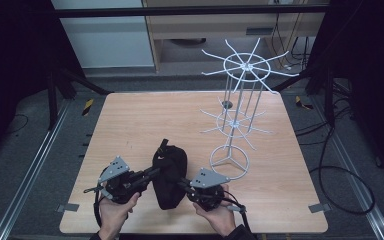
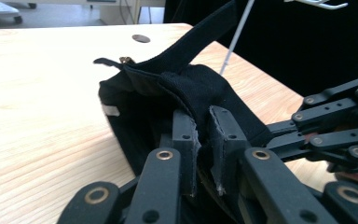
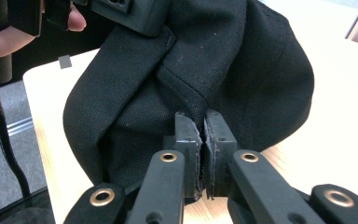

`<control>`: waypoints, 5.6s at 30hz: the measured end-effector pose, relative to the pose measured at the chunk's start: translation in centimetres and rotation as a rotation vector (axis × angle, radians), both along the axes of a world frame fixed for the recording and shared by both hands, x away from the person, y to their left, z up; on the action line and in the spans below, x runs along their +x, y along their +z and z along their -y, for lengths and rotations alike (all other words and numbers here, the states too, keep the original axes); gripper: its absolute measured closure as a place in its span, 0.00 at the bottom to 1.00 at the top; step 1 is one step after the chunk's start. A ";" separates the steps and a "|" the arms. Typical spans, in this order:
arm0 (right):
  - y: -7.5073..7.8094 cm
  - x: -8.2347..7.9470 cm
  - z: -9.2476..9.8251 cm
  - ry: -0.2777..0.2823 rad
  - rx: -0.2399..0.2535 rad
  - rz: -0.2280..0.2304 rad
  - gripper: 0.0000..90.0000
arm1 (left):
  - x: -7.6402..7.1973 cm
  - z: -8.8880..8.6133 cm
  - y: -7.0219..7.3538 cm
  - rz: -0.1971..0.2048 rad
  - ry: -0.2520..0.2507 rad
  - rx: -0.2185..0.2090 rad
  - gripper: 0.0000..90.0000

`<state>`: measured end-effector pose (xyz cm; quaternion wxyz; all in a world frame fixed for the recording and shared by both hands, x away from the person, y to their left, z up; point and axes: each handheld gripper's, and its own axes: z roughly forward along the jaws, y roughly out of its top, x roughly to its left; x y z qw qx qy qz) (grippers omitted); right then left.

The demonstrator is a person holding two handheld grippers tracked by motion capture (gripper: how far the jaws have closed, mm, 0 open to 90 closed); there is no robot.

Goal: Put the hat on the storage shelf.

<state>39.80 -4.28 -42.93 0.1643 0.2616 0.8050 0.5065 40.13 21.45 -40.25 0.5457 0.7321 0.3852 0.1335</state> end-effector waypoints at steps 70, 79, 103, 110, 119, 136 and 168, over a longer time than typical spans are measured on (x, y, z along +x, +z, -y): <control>-3.3 0.6 16.8 -0.450 -0.012 -0.068 0.37 | 2.5 -4.3 -1.2 -0.068 0.237 0.352 0.47; -3.9 1.1 17.8 -0.475 -0.040 -0.096 0.37 | 4.6 -2.1 -2.6 -0.129 0.210 0.413 0.45; -4.5 1.5 17.6 -0.457 -0.079 -0.117 0.39 | 5.9 -1.3 -4.5 -0.202 0.189 0.501 0.87; -4.5 1.5 17.7 -0.456 -0.076 -0.120 0.39 | 4.8 -2.5 -2.6 -0.119 0.201 0.382 0.88; -4.5 1.5 17.7 -0.454 -0.066 -0.117 0.39 | 2.6 -4.2 1.4 0.042 0.186 0.193 0.88; -4.4 1.4 17.7 -0.464 -0.057 -0.109 0.40 | -0.4 -3.9 6.8 0.219 0.120 0.014 0.88; -4.4 1.5 17.9 -0.464 -0.059 -0.088 0.39 | -0.1 1.9 16.5 0.457 0.033 -0.153 0.89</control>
